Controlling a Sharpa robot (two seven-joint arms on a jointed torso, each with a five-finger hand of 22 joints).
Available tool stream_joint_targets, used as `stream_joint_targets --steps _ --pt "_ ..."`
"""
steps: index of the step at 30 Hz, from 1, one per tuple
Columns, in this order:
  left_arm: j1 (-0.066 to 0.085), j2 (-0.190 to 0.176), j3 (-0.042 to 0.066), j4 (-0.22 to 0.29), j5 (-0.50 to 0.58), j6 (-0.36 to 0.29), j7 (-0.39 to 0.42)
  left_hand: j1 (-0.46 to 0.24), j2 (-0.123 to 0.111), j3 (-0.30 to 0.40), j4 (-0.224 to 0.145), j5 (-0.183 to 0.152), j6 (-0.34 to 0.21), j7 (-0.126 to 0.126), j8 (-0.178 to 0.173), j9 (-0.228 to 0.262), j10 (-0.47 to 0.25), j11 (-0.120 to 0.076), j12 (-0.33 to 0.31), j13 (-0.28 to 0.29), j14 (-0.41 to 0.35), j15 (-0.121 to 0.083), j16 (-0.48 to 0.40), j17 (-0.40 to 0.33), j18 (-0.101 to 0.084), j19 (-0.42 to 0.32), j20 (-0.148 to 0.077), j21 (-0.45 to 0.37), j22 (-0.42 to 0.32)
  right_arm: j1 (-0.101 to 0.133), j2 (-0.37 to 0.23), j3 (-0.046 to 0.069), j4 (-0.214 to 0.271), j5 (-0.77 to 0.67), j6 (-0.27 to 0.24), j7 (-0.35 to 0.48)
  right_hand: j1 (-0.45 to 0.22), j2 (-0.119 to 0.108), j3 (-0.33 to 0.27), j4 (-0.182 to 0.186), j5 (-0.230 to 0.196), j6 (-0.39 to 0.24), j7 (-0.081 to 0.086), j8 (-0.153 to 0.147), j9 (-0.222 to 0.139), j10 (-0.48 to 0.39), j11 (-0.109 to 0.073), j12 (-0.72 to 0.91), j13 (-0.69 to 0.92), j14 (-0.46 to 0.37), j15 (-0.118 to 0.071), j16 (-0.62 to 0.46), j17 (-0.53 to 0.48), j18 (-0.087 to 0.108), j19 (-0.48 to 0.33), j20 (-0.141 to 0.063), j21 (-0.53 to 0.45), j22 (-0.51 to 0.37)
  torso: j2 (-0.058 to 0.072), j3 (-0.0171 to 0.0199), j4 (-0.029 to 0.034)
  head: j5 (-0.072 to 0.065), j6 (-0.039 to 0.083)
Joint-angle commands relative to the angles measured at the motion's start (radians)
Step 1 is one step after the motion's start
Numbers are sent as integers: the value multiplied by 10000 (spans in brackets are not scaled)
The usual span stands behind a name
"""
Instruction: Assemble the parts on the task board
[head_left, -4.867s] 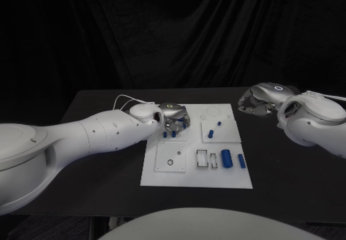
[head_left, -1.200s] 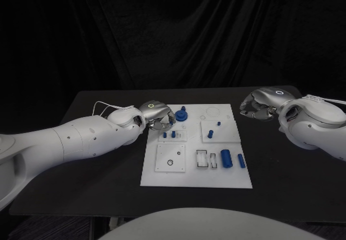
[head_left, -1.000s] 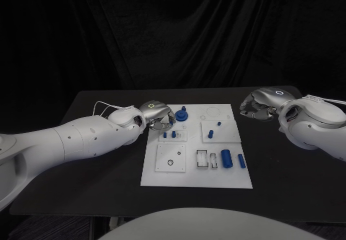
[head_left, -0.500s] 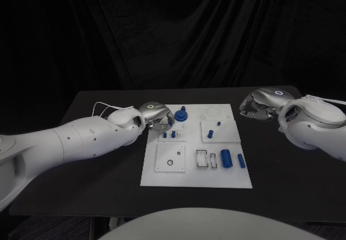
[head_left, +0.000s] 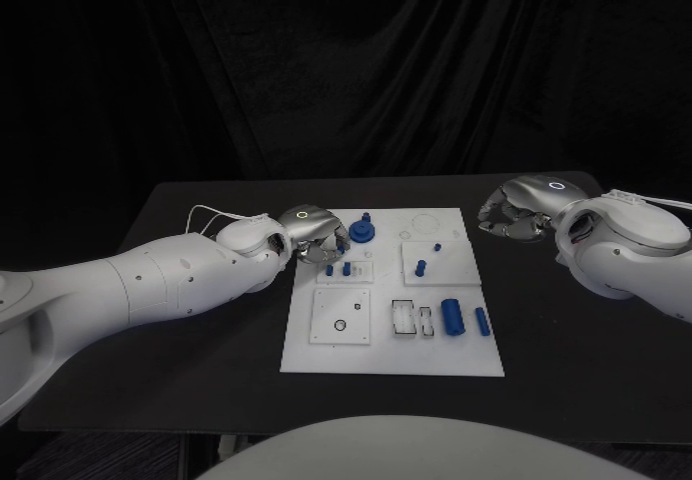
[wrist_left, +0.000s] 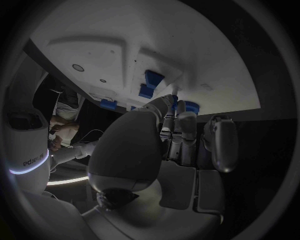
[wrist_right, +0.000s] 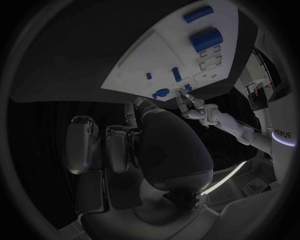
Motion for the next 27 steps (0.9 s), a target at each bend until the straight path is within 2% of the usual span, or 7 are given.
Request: stream_joint_targets --steps 1,13,21,22,24,25,27 --pt "-71 49 -16 -21 -5 169 16 -71 24 5 2 -72 -81 13 -37 -7 -62 -26 -69 -3 -89 -5 -66 -9 -25 -40 5 -51 1855 -34 2 6 -5 -36 24 -16 17 -51 77 5 44 72 23 9 0 827 5 -56 2446 946 -24 -9 2283 11 191 -47 9 1996 12 1 -3 10 -1" --pt "-97 159 -16 -147 -5 136 -8 -39 48 25 -18 -102 -103 12 -57 -12 -57 -27 -80 -3 -116 -7 -92 -69 -19 -54 7 -76 1848 -41 30 7 -12 -36 30 -17 17 -51 77 5 44 72 23 9 0 827 5 -56 2446 946 -24 -9 2283 11 191 -47 9 1996 18 3 -6 16 -1" --pt "-120 202 -16 -204 -5 296 -112 -32 1 34 -47 -239 -347 -39 -244 -80 -195 -5 -210 -32 -207 8 -169 -223 -4 -100 18 -159 1827 -41 25 7 -4 -36 61 -39 15 -55 80 3 41 76 25 7 -1 813 7 -68 2433 940 -23 -33 2265 17 180 -47 -20 1988 19 5 -12 8 -1" --pt "-123 202 -16 -206 -5 314 -130 -42 -27 35 -46 -351 -485 -80 -338 -119 -276 13 -269 -48 -259 21 -210 -303 6 -130 25 -210 1812 -41 25 7 -4 -36 63 -40 15 -55 80 3 41 76 25 7 -1 813 7 -68 2433 940 -23 -33 2265 17 180 -47 -20 1988 19 5 -12 7 -1" --pt "-129 198 -16 -206 -5 335 -169 -74 -125 36 -38 -615 -950 -358 -520 -242 -516 116 -418 -86 -370 90 -287 -449 22 -190 61 -310 1786 -41 25 7 -4 -36 65 -43 15 -55 80 3 41 76 25 7 -1 813 7 -68 2433 940 -23 -33 2265 17 180 -47 -20 1988 19 6 -14 3 -1" --pt "-132 195 -16 -206 -5 338 -183 -125 -219 17 -10 -807 -1424 -537 -527 -369 -774 157 -551 -120 -466 130 -351 -578 48 -266 88 -440 1749 -41 25 7 -4 -36 67 -44 15 -55 80 3 41 76 25 7 -1 813 7 -68 2433 940 -23 -33 2265 17 180 -47 -20 1988 17 6 -13 6 -1" --pt "-136 188 -16 -204 -5 341 -211 -207 -289 -30 49 -1025 -1800 -633 -521 -484 -1010 201 -645 -128 -555 165 -402 -686 72 -336 121 -564 1714 -41 24 7 -5 -36 69 -44 15 -55 80 3 41 76 25 7 -1 813 7 -68 2433 940 -23 -33 2265 17 180 -47 -20 1988 16 6 -14 14 -1"
